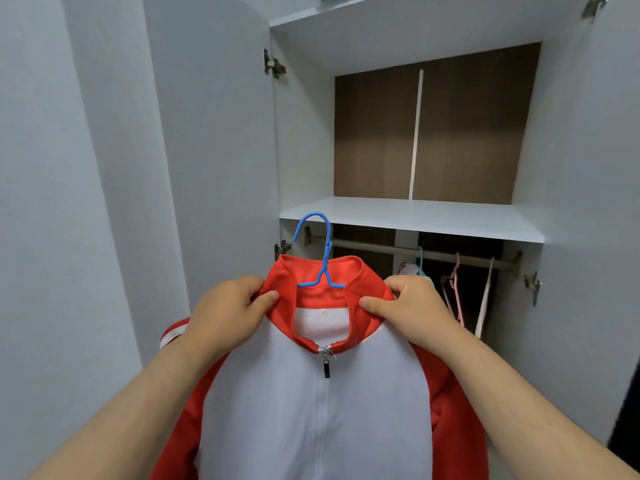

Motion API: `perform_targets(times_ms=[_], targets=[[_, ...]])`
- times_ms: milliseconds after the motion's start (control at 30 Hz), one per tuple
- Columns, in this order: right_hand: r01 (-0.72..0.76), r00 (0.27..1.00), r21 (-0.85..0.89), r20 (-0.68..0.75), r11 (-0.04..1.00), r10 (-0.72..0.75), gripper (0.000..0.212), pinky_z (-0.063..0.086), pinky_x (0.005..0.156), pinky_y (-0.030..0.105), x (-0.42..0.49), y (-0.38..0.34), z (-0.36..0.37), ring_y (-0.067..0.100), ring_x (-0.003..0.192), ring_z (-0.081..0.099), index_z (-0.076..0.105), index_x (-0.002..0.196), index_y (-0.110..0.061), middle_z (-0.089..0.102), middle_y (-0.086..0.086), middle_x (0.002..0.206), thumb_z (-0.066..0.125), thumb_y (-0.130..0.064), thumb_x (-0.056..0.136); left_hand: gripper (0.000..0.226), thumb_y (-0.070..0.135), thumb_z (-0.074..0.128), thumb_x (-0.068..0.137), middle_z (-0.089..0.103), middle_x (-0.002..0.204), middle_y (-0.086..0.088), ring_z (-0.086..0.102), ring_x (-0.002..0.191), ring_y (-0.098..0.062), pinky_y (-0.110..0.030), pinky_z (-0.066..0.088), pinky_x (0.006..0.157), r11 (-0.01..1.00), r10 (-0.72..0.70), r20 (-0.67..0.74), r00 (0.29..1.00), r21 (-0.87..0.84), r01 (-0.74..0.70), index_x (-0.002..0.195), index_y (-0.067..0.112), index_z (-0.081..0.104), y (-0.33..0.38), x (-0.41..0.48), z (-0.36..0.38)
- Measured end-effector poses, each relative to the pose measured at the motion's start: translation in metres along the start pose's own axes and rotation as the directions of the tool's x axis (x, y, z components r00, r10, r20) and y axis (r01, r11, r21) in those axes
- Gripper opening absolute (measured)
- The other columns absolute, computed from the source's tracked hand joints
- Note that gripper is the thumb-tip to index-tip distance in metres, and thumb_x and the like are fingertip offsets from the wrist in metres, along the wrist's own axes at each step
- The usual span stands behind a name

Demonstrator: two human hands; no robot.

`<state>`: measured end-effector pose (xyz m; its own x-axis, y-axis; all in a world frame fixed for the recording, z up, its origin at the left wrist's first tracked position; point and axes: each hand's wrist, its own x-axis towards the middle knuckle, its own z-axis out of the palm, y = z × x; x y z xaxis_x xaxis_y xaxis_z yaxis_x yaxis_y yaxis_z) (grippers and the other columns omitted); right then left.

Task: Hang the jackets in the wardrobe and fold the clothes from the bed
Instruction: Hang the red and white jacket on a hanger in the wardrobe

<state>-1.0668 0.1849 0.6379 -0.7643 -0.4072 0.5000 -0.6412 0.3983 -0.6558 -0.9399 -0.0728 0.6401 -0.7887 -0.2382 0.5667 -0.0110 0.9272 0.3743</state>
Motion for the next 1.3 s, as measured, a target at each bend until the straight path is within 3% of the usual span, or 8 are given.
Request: perform_targets(times_ms=[100,233,467,667,900,1067,1300], targets=[[-0.052,0.998,-0.024,-0.025,0.998,0.051,0.047,0.031,0.054,0.032,0.013,0.015,-0.008,0.010,0.053,0.039,0.053,0.062,0.001,0.048,0.001,0.056,0.081,-0.034,0.078,0.040,0.047,0.049,0.094,0.050,0.058,0.005,0.050,0.061,-0.015,-0.034,0.037,0.057,0.999,0.042,0.013,0.999,-0.033,-0.041,0.063,0.022,0.044,-0.001,0.030,0.021],[-0.101,0.992,-0.047,-0.077,0.994,0.097,0.047,0.029,0.052,0.028,0.036,0.035,-0.011,0.005,0.050,0.036,0.045,0.053,-0.016,0.046,-0.004,0.054,0.081,-0.032,0.077,0.042,0.054,0.041,0.083,0.055,0.060,0.002,0.054,0.063,-0.018,-0.039,0.045,0.061,0.990,0.082,0.058,0.995,-0.116,-0.075,0.068,0.015,0.051,-0.007,0.072,0.053],[-0.185,0.977,-0.081,-0.123,0.979,0.174,0.046,0.032,0.055,0.032,0.078,0.080,0.012,0.008,0.054,0.040,0.051,0.059,-0.002,0.048,0.000,0.057,0.080,-0.034,0.075,0.038,0.040,0.056,0.096,0.055,0.061,0.004,0.055,0.067,-0.021,-0.036,0.044,0.062,0.975,0.103,0.107,0.989,-0.210,-0.079,0.064,0.020,0.048,-0.044,0.134,0.127],[-0.306,0.941,-0.144,-0.200,0.941,0.275,0.047,0.029,0.051,0.028,0.112,0.114,0.041,0.007,0.052,0.037,0.045,0.052,-0.016,0.045,-0.002,0.056,0.082,-0.033,0.076,0.037,0.033,0.059,0.096,0.056,0.064,0.009,0.054,0.067,-0.011,-0.031,0.037,0.060,0.956,0.134,0.171,0.976,-0.282,-0.082,0.062,0.030,0.046,-0.071,0.184,0.181],[-0.452,0.876,-0.052,-0.215,0.890,0.432,0.043,0.036,0.055,0.030,0.124,0.153,0.058,0.008,0.056,0.045,0.057,0.067,0.005,0.053,0.008,0.060,0.081,-0.029,0.077,0.025,0.037,0.054,0.097,0.059,0.072,0.011,0.054,0.071,-0.011,-0.025,0.033,0.058,0.948,0.204,0.295,0.934,-0.296,-0.114,0.072,0.031,0.053,-0.079,0.223,0.239],[-0.486,0.850,-0.034,-0.252,0.873,0.463,0.043,0.035,0.053,0.028,0.136,0.176,0.052,0.007,0.055,0.044,0.056,0.068,0.008,0.053,0.001,0.059,0.082,-0.024,0.078,0.025,0.034,0.056,0.097,0.058,0.071,0.011,0.054,0.069,-0.010,-0.025,0.034,0.058,0.930,0.245,0.307,0.920,-0.341,-0.134,0.072,0.029,0.054,-0.071,0.249,0.273],[-0.508,0.840,-0.042,-0.247,0.860,0.484,0.047,0.036,0.054,0.029,0.158,0.230,0.041,0.010,0.056,0.045,0.054,0.068,0.008,0.053,0.004,0.060,0.083,-0.028,0.076,0.025,0.033,0.053,0.099,0.055,0.071,0.008,0.052,0.067,-0.012,-0.020,0.031,0.056,0.930,0.226,0.335,0.915,-0.355,-0.100,0.075,0.024,0.052,-0.053,0.275,0.330]])
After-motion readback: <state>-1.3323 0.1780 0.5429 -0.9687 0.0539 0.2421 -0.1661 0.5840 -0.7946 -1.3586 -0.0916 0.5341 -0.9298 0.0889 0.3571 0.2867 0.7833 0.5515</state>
